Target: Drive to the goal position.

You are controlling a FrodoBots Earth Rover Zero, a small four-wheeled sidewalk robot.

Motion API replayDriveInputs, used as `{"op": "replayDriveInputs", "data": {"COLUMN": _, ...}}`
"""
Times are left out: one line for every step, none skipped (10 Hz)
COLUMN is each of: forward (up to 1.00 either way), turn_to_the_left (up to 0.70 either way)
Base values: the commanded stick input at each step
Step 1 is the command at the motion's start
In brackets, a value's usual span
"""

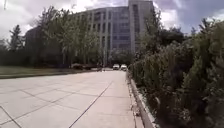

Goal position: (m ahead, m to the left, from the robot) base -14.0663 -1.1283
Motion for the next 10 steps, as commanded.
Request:
{"op": "replayDriveInputs", "data": {"forward": 0.00, "turn_to_the_left": 0.50}}
{"op": "replayDriveInputs", "data": {"forward": 0.00, "turn_to_the_left": 0.50}}
{"op": "replayDriveInputs", "data": {"forward": 0.00, "turn_to_the_left": 0.50}}
{"op": "replayDriveInputs", "data": {"forward": 0.00, "turn_to_the_left": 0.50}}
{"op": "replayDriveInputs", "data": {"forward": 0.00, "turn_to_the_left": 0.50}}
{"op": "replayDriveInputs", "data": {"forward": 0.00, "turn_to_the_left": 0.50}}
{"op": "replayDriveInputs", "data": {"forward": 0.00, "turn_to_the_left": 0.50}}
{"op": "replayDriveInputs", "data": {"forward": 0.00, "turn_to_the_left": 0.50}}
{"op": "replayDriveInputs", "data": {"forward": 0.00, "turn_to_the_left": 0.50}}
{"op": "replayDriveInputs", "data": {"forward": 0.00, "turn_to_the_left": 0.50}}
